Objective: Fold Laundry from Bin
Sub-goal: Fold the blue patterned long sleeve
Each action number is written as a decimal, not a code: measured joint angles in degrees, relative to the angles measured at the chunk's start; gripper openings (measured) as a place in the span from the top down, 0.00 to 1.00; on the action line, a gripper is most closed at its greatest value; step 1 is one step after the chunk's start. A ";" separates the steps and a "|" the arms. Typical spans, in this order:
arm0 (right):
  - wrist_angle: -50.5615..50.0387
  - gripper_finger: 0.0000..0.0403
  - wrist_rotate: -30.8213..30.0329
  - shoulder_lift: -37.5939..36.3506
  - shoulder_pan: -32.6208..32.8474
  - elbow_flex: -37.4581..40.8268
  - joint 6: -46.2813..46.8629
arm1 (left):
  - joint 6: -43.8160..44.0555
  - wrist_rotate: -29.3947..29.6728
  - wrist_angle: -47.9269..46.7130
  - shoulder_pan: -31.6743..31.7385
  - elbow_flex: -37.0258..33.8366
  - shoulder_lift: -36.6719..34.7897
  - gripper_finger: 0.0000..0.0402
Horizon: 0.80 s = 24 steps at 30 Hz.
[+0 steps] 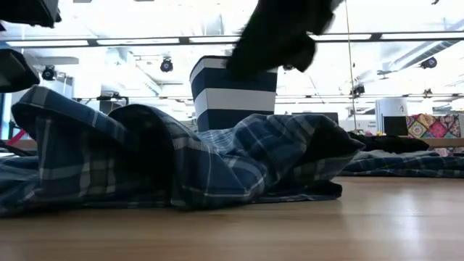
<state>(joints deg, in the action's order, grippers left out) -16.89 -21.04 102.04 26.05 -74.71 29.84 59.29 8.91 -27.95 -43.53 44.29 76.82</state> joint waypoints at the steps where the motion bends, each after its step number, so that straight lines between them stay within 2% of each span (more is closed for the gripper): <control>1: 0.63 0.72 0.00 0.69 -0.05 -1.18 -0.71 | 0.37 1.02 0.31 -0.59 -0.01 0.25 0.45; 7: 5.03 0.56 -0.21 6.81 -0.10 -8.53 -3.78 | -0.62 8.90 6.52 -1.44 -0.15 4.51 0.45; 10: 4.79 0.52 -0.11 12.99 -0.42 -12.15 -3.74 | -2.62 9.57 5.93 -0.65 -1.24 7.46 0.45; 13: -0.23 0.50 -0.33 17.67 -0.33 -17.76 -3.23 | -1.46 7.98 6.16 0.07 -2.68 9.80 0.45; 17: -16.41 0.50 -8.01 20.50 2.09 -29.84 5.07 | 1.40 7.04 6.34 -0.44 -3.84 11.47 0.45; 19: -23.76 0.50 -9.99 22.81 3.27 -35.18 7.01 | 2.20 7.25 6.40 -0.44 -4.02 12.18 0.45; 24: -23.63 0.50 -10.60 30.19 5.09 -43.87 0.38 | 2.20 9.72 6.97 -0.44 -4.04 13.48 0.45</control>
<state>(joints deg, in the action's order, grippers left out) -40.51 -31.64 132.23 31.14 -118.58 30.22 61.50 18.63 -20.97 -43.97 40.25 90.30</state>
